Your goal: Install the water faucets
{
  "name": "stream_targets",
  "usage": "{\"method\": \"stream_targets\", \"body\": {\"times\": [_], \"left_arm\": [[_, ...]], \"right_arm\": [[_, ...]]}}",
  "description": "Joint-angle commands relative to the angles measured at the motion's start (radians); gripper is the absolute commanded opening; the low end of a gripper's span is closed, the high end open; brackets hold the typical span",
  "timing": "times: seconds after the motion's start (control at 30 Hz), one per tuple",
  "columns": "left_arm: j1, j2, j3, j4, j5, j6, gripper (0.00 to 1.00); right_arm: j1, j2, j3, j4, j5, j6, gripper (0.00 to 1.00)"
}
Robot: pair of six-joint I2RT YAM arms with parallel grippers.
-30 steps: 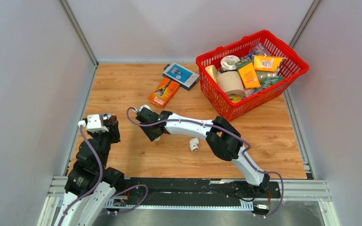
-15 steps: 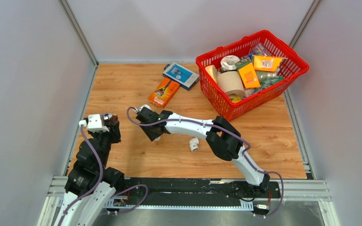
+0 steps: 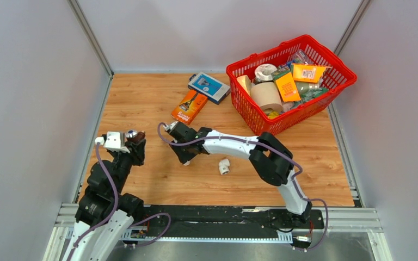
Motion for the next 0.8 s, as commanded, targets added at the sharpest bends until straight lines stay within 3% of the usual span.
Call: {"method": "stream_targets", "body": {"times": [0.0,0.3,0.47,0.77], "left_arm": [[0.004,0.02,0.0,0.11,0.16,-0.019,0.0],[0.004,0.204,0.063,0.213,0.442,-0.147,0.0],[0.004,0.317,0.104,0.263,0.563,-0.22,0.0],[0.004,0.454,0.098,0.479,0.721,-0.446,0.0]], "right_arm": [[-0.032,-0.211,-0.145,0.188,-0.131,-0.003,0.0],[-0.117,-0.605,-0.491,0.511,-0.194,0.01,0.0],[-0.233,-0.79,-0.686,0.741,-0.294,0.089,0.0],[-0.367,-1.007,-0.855,0.874,-0.346,0.125,0.0]]}}
